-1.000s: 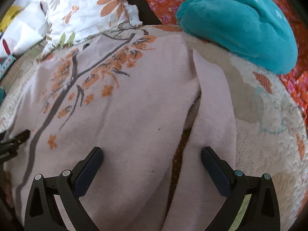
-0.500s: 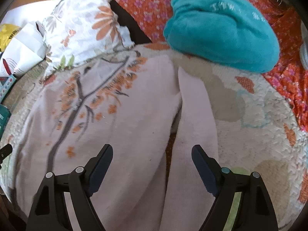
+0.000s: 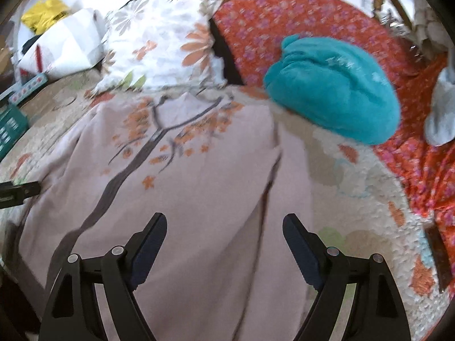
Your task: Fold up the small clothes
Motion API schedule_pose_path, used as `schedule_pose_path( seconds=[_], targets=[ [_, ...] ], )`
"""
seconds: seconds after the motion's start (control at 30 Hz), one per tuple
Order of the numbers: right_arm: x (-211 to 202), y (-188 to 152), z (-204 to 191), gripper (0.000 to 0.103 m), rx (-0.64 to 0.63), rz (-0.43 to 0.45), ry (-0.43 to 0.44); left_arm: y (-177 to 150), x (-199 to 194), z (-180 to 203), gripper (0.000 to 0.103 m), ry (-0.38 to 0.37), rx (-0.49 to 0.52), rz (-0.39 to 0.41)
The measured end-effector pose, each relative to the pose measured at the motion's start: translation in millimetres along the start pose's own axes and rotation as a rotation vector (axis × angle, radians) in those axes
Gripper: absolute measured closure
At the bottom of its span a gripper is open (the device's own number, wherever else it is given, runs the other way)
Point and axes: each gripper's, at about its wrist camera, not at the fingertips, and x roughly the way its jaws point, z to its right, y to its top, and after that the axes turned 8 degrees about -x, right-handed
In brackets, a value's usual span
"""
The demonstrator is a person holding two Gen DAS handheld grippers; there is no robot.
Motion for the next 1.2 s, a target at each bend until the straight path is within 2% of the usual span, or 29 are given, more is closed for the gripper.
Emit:
schedule_pose_path(
  seconds=[0.07,0.23,0.47,0.67,0.83,1.07,1.13,1.2],
  targets=[
    [5,-1,-3,0.016,-0.008,-0.023,0.039,-3,4,1,0.0,0.0,0.007,-0.012],
    [20,-7,-14,0.016,-0.028,-0.05,0.064,-10,17,6,0.0,0.01,0.026,-0.042],
    [47,-19,-27,0.016,-0.049,-0.112,0.096,-15,24,13,0.0,0.047,0.062,-0.02],
    [56,-21,-20,0.007,0.014,-0.119,0.132,-14,26,13,0.0,0.051,0.056,-0.004],
    [57,-23,-24,0.001,0.006,-0.109,0.123,-15,26,14,0.0,0.059,0.044,0.014],
    [58,-22,-23,0.0,0.006,-0.109,0.125,-19,25,15,0.0,0.061,0.045,0.058],
    [58,-23,-23,0.0,0.009,-0.105,0.128,-19,24,15,0.0,0.058,0.046,0.052],
    [58,-23,-24,0.0,0.01,-0.096,0.13,-12,21,11,0.0,0.022,0.036,0.018]
  ],
)
